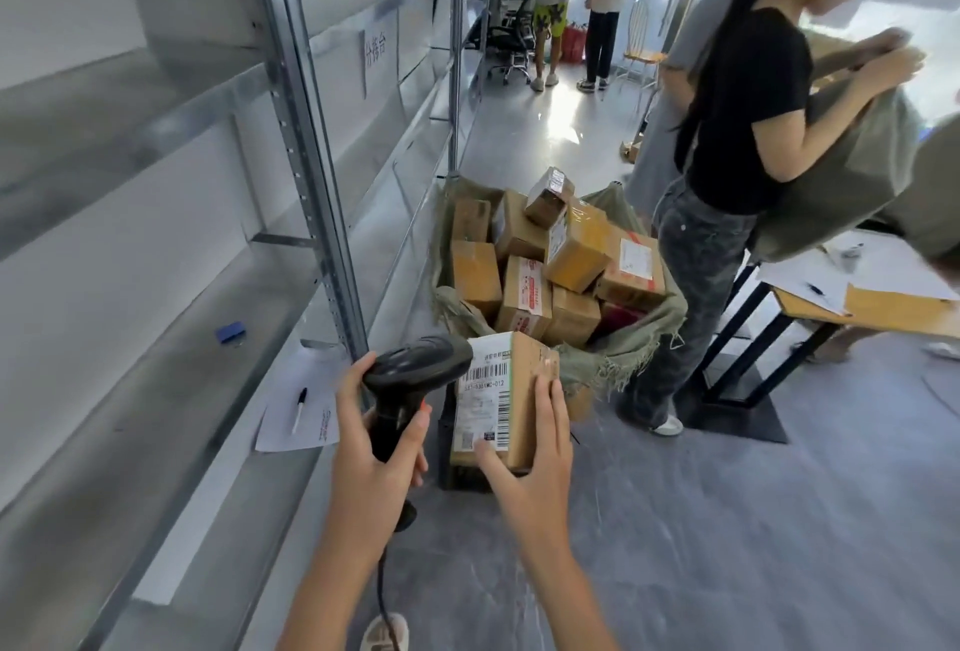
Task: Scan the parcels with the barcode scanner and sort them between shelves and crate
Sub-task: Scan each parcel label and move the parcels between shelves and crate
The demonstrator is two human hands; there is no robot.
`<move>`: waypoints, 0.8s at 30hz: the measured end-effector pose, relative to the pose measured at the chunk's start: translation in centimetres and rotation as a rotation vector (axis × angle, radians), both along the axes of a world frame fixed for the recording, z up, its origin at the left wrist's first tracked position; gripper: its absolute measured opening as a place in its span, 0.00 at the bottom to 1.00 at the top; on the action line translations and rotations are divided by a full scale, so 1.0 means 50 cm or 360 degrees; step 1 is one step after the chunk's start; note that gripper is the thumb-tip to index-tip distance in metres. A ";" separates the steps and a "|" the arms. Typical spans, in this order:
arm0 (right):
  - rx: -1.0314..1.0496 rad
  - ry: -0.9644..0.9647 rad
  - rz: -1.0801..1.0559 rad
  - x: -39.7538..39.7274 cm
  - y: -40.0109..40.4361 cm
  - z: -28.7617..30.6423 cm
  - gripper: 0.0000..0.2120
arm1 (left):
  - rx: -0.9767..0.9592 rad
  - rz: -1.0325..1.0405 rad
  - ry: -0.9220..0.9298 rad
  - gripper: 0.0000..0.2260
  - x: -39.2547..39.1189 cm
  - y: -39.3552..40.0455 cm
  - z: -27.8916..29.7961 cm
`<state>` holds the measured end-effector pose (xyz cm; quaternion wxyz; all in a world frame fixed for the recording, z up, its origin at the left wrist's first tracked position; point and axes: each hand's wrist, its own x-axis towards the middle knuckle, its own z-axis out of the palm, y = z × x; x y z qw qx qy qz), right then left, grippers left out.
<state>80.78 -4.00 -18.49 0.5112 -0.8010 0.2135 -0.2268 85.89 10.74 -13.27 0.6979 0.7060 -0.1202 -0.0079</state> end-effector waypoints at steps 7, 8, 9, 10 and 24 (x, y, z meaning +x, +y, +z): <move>0.0011 0.0064 -0.0124 0.194 -0.030 -0.010 0.46 | -0.0011 -0.0124 -0.0010 0.29 0.225 -0.048 -0.014; 0.0000 0.0073 -0.0131 0.224 -0.034 -0.008 0.45 | -0.0021 -0.0143 -0.0019 0.29 0.257 -0.055 -0.008; -0.0011 0.0083 -0.0140 0.253 -0.038 -0.005 0.45 | -0.0029 -0.0166 -0.0027 0.28 0.288 -0.063 -0.002; -0.0009 0.0091 -0.0159 0.279 -0.042 -0.004 0.44 | -0.0036 -0.0188 -0.0032 0.29 0.317 -0.071 0.003; -0.0021 0.0124 -0.0281 0.569 -0.184 -0.031 0.44 | -0.0038 -0.0123 0.0113 0.30 0.585 -0.187 -0.028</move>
